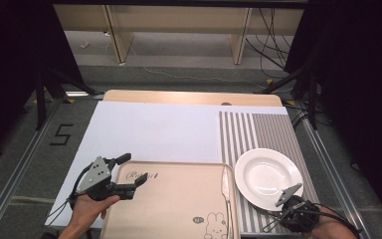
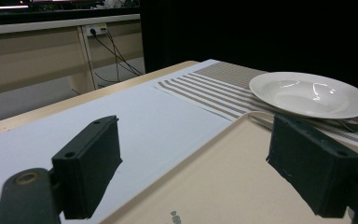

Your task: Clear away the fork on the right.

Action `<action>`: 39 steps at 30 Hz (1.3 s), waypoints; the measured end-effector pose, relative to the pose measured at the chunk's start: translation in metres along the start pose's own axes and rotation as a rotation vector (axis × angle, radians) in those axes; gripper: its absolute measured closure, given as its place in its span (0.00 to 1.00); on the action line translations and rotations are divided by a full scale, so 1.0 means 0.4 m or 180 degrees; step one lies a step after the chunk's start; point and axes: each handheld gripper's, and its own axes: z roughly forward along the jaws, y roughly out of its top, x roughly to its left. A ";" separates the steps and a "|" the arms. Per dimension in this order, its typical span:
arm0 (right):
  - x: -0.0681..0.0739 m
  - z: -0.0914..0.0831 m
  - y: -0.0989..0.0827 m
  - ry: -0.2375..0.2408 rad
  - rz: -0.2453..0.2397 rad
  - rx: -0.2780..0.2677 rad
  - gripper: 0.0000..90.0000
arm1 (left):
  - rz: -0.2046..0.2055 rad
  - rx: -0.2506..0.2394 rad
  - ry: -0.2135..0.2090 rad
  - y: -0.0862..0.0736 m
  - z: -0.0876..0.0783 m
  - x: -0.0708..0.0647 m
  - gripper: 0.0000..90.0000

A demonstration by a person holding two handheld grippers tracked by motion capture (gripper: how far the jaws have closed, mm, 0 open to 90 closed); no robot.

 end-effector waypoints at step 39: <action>0.048 -0.037 0.053 0.0288 -0.0528 -0.0594 0.94 | -0.0015 -0.0025 0.0013 0.002 -0.002 0.001 0.18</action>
